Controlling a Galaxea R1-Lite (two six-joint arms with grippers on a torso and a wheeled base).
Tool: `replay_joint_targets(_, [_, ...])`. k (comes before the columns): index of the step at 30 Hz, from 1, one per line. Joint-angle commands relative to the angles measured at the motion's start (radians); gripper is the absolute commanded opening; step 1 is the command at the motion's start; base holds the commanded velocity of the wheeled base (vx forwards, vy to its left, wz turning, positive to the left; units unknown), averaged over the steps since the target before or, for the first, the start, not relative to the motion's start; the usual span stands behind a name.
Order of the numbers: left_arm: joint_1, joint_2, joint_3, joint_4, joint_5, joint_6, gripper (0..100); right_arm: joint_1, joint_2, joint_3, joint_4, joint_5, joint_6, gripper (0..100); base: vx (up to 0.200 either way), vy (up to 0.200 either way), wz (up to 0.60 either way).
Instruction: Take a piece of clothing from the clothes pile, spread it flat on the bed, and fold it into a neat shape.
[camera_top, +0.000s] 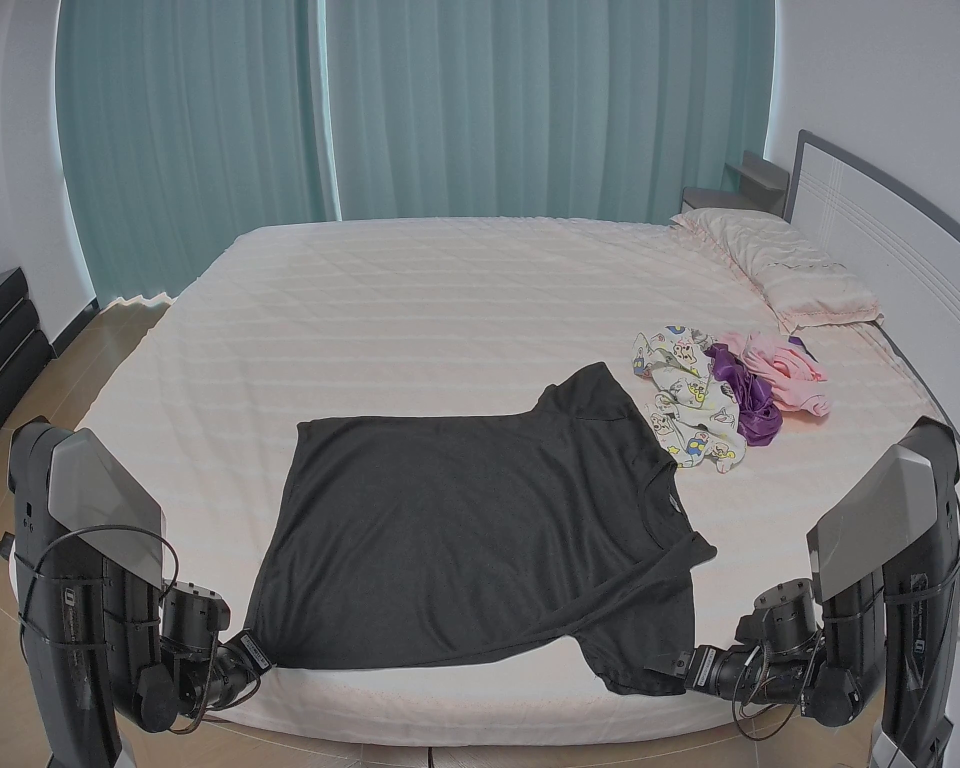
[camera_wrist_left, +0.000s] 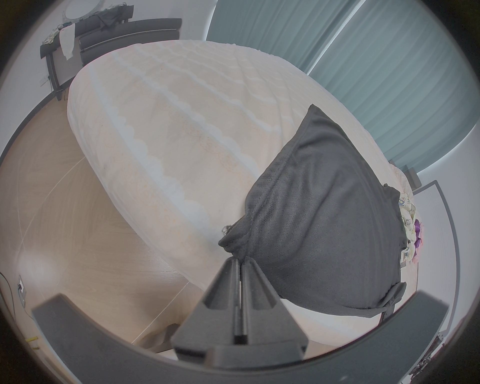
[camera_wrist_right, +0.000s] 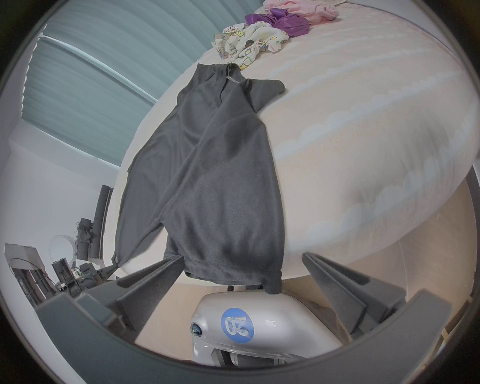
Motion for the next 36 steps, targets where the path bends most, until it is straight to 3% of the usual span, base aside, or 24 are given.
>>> replay_joint_targets(1, [0.000, 0.000, 0.013, 0.000, 0.000, -0.001, 0, 0.022, 0.030, 0.004, -0.013, -0.009, -0.001, 100, 0.000, 0.000, 0.00])
replay_joint_targets(17, [0.000, 0.000, 0.013, -0.002, 0.000, -0.001, 0, 0.091, 0.066, -0.051, -0.011, -0.104, 0.016, 100, 0.000, 0.000, 0.00])
replay_joint_targets(18, [0.000, 0.000, 0.013, -0.002, 0.000, -0.001, 0, 0.091, 0.066, -0.047, -0.011, -0.107, 0.016, 0, 0.000, 0.000, 0.00])
replay_joint_targets(28, [0.002, 0.000, 0.012, -0.002, 0.000, -0.001, 0, 0.051, 0.047, 0.018, -0.008, -0.104, 0.016, 0, 0.000, 0.000, 0.00])
replay_joint_targets(36, [-0.005, -0.021, 0.015, -0.025, 0.036, 0.006, 0, 0.048, -0.125, 0.018, 0.237, -0.099, 0.010, 0, 0.000, 0.000, 0.00])
